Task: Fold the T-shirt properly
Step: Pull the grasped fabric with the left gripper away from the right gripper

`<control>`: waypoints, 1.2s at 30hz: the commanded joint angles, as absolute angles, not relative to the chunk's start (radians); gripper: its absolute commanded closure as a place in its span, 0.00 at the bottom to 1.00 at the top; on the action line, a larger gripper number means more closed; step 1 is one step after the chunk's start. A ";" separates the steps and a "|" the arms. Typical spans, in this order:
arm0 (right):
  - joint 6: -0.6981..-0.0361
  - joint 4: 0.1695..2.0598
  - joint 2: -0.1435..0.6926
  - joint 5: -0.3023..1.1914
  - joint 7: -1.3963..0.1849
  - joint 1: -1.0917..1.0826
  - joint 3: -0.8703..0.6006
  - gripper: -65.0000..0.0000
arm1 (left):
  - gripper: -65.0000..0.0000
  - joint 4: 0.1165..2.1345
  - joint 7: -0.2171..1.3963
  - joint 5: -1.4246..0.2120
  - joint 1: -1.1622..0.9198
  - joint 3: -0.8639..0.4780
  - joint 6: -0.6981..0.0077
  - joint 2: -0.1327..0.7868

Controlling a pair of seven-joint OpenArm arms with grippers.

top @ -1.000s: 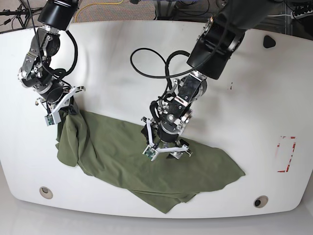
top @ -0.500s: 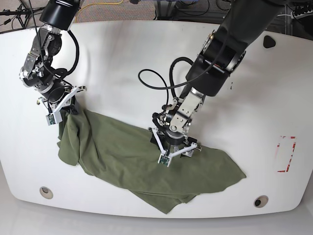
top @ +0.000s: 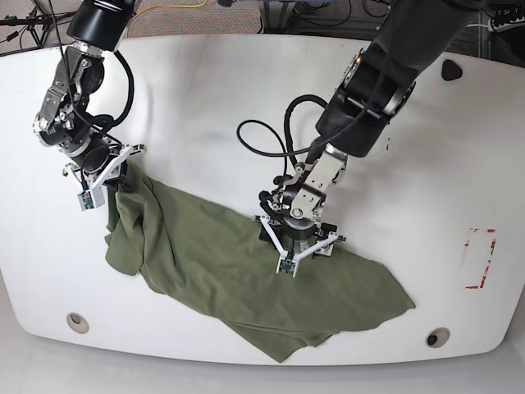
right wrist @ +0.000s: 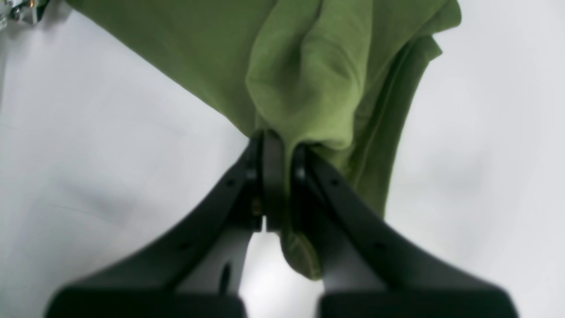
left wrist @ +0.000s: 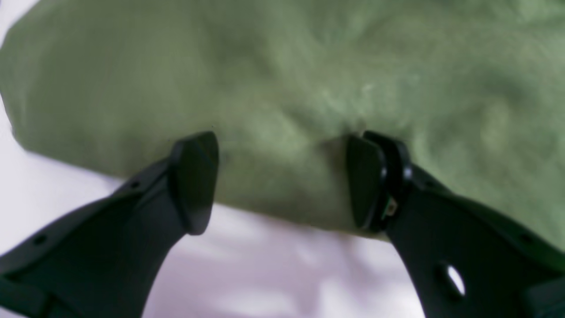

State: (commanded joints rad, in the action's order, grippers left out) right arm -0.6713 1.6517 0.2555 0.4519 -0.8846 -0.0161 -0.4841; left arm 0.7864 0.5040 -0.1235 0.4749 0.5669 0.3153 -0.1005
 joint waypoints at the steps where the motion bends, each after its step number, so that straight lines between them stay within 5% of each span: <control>1: -0.671 1.652 0.255 0.452 -0.885 -0.016 -0.484 1.00 | 0.36 0.837 0.524 -0.124 0.447 0.567 0.315 -0.093; 18: -0.670 1.653 0.262 0.456 -0.885 -0.016 -0.484 1.00 | 0.36 1.392 0.881 -0.120 0.104 0.443 0.315 -0.062; 36: -0.674 1.653 0.263 0.453 -0.885 -0.013 -0.486 1.00 | 0.37 1.755 0.905 -0.122 -0.211 0.455 0.311 0.059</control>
